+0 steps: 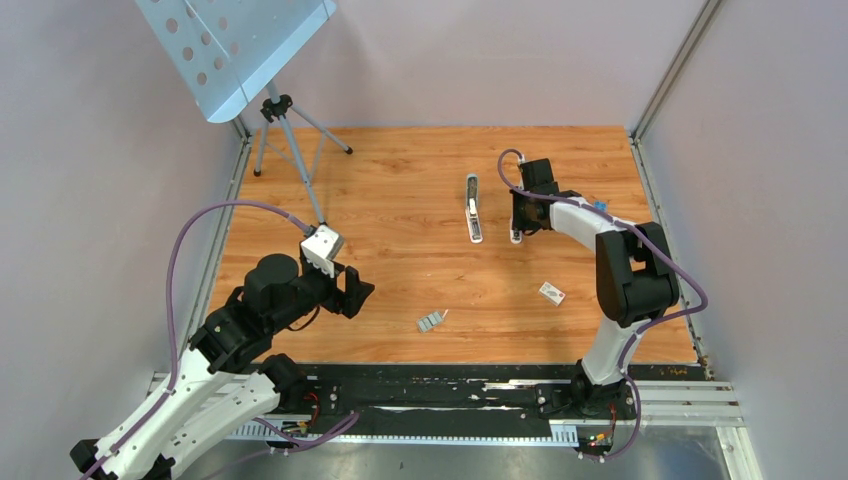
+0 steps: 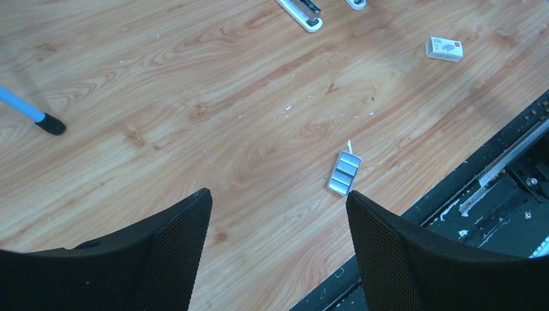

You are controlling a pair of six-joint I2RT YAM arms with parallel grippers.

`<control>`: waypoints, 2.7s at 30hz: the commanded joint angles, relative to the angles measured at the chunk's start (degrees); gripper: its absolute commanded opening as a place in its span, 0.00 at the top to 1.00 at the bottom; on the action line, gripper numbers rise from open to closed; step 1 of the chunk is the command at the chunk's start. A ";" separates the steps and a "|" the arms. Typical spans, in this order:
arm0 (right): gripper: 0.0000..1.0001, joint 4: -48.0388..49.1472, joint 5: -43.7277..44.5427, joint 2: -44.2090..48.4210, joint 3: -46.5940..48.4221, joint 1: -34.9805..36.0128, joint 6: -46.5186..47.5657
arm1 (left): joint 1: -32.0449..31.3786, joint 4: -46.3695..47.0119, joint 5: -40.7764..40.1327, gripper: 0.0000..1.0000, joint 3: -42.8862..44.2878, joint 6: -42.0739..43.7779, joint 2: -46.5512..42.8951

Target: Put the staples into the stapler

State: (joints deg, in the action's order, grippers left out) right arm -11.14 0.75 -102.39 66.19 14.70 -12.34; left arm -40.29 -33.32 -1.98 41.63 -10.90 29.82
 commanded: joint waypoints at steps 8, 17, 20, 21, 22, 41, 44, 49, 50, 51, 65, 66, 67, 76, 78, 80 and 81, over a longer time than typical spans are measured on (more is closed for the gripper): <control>0.81 -0.64 0.99 -2.00 1.85 -0.99 0.47 | 0.30 -0.34 -0.39 0.21 -0.49 0.94 -0.64; 0.81 -0.57 0.78 -2.53 1.83 -1.00 -0.03 | 0.30 -0.35 -0.39 0.21 -0.49 0.96 -0.63; 0.81 -0.76 0.61 -2.67 2.07 -0.99 0.03 | 0.29 -0.34 -0.39 0.21 -0.49 0.96 -0.56; 0.81 -0.78 0.59 -2.72 2.09 -0.99 0.08 | 0.30 -0.34 -0.39 0.21 -0.49 0.96 -0.56; 0.81 -0.81 0.68 -2.68 2.01 -0.99 -0.02 | 0.29 -0.39 -0.39 0.21 -0.49 0.96 -0.56; 0.80 -2.03 1.08 -3.99 1.82 -0.99 -1.08 | 0.30 -0.35 -0.48 0.20 -0.41 1.18 -0.64; 0.80 -2.30 1.24 -4.13 1.91 -1.01 -1.34 | 0.28 -0.40 -0.48 0.21 -0.41 1.18 -0.65; 0.80 -2.94 1.36 -3.81 2.25 -0.99 -1.69 | 0.30 -0.36 -0.55 0.21 -0.41 1.14 -0.78; 0.80 -3.08 1.25 -3.74 2.35 -0.99 -1.72 | 0.28 -0.42 -0.57 0.21 -0.41 1.18 -0.75; 0.80 -3.25 1.25 -3.77 2.55 -0.99 -1.67 | 0.30 -0.36 -0.57 0.21 -0.41 1.19 -0.73; 0.80 -4.86 0.17 -1.66 4.38 -0.99 -2.45 | 0.30 -0.34 -0.57 0.20 -0.43 1.18 -0.73; 0.80 -4.86 0.14 -1.79 4.36 -0.99 -2.36 | 0.30 -0.34 -0.57 0.20 -0.46 1.19 -0.78; 0.80 -4.94 0.13 -1.91 4.36 -0.99 -2.33 | 0.30 -0.34 -0.57 0.20 -0.44 1.15 -0.77; 0.81 -4.70 0.13 -2.96 4.08 -0.99 -2.42 | 0.30 -0.36 -0.66 0.20 -0.49 1.14 -0.73; 0.81 -4.55 0.12 -3.06 3.88 -0.99 -2.42 | 0.30 -0.35 -0.66 0.20 -0.47 1.16 -0.84; 0.81 -4.39 0.16 -3.07 3.57 -0.99 -2.52 | 0.29 -0.34 -0.66 0.20 -0.46 1.14 -0.82; 0.81 -4.33 0.13 -3.15 3.45 -1.00 -2.57 | 0.30 -0.34 -0.66 0.20 -0.42 1.14 -0.84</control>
State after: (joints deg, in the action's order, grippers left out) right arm -14.55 1.43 -104.64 69.49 14.68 -14.09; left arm -40.29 -33.34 -2.20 41.63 -10.63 29.69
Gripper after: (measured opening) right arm 0.203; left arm 0.795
